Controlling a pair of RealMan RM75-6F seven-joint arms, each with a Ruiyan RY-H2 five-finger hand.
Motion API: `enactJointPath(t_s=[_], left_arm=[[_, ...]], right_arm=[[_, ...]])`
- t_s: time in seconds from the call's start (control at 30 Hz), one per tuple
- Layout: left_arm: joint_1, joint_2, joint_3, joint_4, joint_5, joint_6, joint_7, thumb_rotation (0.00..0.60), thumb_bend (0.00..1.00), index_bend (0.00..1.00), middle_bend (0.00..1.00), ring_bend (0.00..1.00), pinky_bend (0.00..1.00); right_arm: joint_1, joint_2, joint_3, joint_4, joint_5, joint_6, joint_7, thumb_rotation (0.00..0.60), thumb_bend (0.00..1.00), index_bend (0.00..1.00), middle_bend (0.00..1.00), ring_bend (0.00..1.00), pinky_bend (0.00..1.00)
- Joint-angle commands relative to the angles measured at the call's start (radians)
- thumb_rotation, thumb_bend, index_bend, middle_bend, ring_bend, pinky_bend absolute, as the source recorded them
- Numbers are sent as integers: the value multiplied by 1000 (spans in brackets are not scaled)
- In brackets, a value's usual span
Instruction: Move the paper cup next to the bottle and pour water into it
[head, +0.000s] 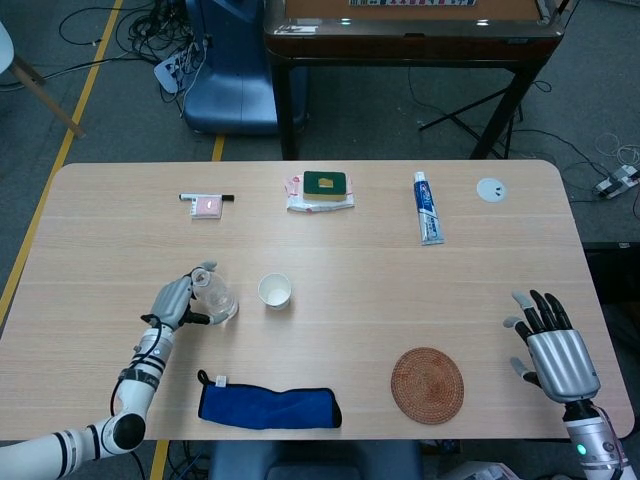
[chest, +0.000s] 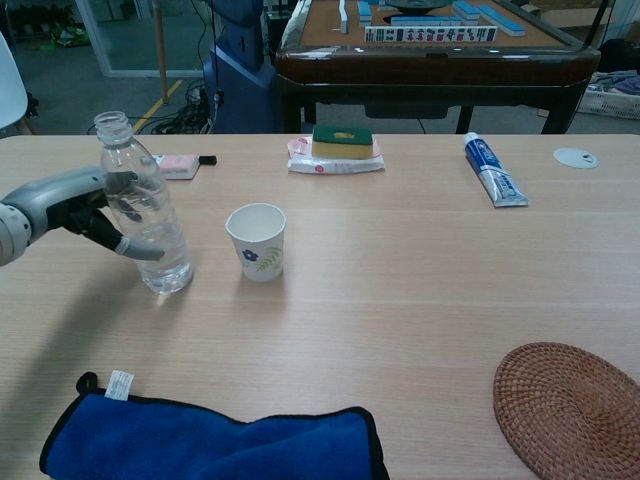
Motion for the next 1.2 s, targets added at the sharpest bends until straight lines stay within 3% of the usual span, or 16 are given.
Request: enactJointPath(t_s=[0.03, 0.43, 0.9, 1.2], left_arm=[[-4, -13, -4, 9, -11, 12, 3, 600, 0, 174, 212, 223, 358], [-16, -51, -16, 44, -47, 31, 10, 600, 0, 381, 337, 283, 358], [-18, -65, -14, 49, -39, 58, 17, 600, 0, 527, 563, 386, 379], [-25, -67, -9, 30, -18, 108, 75, 600, 0, 578, 635, 419, 391]], right_arm=[[-1, 1, 1, 0, -1, -1, 1, 600, 191, 378, 103, 0, 82], [-6, 2, 9, 1, -4, -8, 6, 600, 192, 380, 103, 0, 82], [-9, 3, 15, 0, -7, -14, 8, 600, 192, 384, 103, 0, 82], [-12, 7, 17, -2, -12, -12, 13, 600, 192, 386, 103, 0, 82]])
